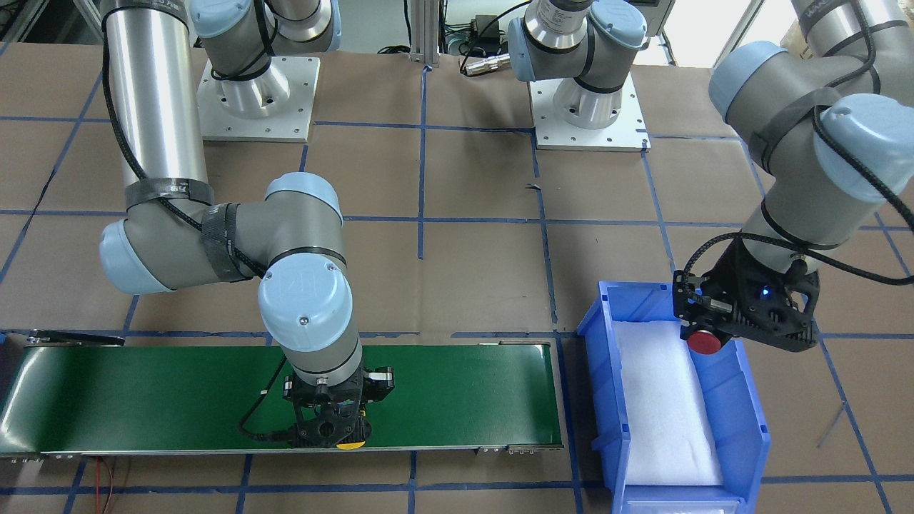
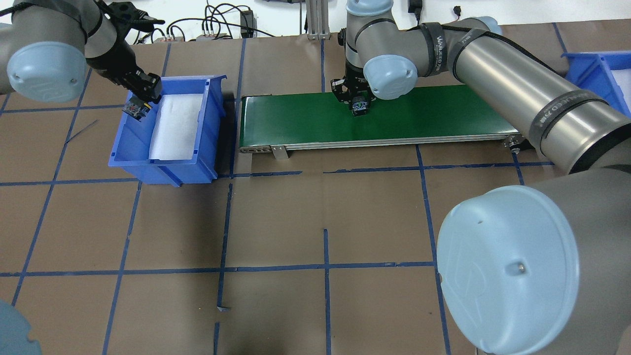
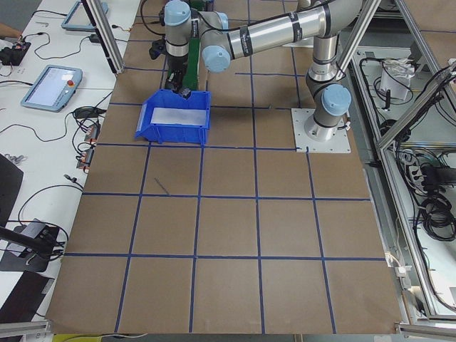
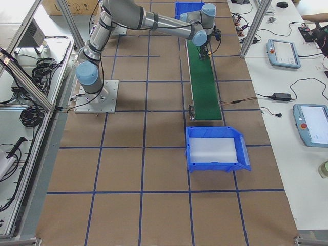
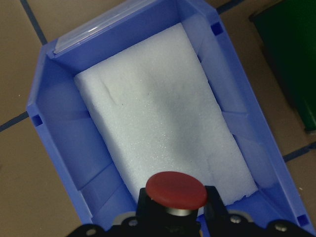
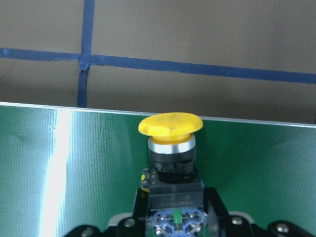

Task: Transport two buttons from left to right
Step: 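Carry red button to conveyor while right gripper carries yellow button to bin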

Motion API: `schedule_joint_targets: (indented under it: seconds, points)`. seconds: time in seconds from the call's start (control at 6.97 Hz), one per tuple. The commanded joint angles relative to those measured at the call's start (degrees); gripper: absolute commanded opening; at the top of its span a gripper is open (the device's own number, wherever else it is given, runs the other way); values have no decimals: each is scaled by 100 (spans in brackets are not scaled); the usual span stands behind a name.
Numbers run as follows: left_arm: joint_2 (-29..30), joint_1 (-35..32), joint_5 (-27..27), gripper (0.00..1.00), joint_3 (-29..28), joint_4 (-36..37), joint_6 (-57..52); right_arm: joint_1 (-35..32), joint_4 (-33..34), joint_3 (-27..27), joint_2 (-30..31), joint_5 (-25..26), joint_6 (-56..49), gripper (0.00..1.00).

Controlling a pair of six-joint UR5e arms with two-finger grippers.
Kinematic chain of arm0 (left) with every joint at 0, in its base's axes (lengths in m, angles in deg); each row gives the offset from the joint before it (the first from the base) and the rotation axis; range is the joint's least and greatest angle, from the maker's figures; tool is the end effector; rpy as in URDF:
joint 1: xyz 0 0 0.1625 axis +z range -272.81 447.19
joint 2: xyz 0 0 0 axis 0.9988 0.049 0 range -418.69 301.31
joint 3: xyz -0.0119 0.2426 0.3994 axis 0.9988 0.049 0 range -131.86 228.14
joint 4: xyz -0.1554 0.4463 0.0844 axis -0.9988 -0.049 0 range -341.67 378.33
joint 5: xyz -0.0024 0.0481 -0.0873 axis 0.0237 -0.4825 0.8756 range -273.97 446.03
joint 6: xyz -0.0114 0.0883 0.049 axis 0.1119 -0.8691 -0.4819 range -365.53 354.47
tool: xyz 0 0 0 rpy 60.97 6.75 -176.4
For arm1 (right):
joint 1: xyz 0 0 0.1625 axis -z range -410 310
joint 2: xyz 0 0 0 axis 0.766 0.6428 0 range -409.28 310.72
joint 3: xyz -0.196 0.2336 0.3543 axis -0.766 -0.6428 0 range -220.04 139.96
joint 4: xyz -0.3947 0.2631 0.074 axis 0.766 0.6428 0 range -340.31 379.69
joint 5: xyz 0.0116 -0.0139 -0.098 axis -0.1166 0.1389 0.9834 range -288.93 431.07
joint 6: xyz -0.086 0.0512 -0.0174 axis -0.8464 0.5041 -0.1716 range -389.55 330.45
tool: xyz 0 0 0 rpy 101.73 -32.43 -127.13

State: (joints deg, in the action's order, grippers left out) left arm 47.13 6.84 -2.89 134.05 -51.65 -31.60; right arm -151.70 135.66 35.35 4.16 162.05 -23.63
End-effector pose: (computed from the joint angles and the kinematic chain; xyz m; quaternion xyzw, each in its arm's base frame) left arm -0.0174 -0.7052 0.4323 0.1431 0.9870 -0.0716 0.0133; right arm 0.2936 -0.7692 0.2712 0.0500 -0.9981 0.0360 0.0030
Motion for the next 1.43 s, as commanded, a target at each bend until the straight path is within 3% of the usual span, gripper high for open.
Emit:
schedule_joint_targets:
  seconds: [0.0,0.57,0.86,1.15,1.29]
  points:
    - [61,-321,191,26,-267,-147,1179,115,-74,-16,174,25,-520,5]
    - [535,-1357,130,26,-390,123,2972,1150,-785,150,815,192,-2171,6]
    - [1279,-1833,87,26,-399,807,3528,1913,-839,701,1341,192,-2856,7]
    - [1494,-1923,86,26,-399,1048,3566,2748,-813,1353,1668,192,-3683,8]
    - [1503,-1923,95,26,-399,1091,3557,3022,-830,1364,1678,192,-3834,8]
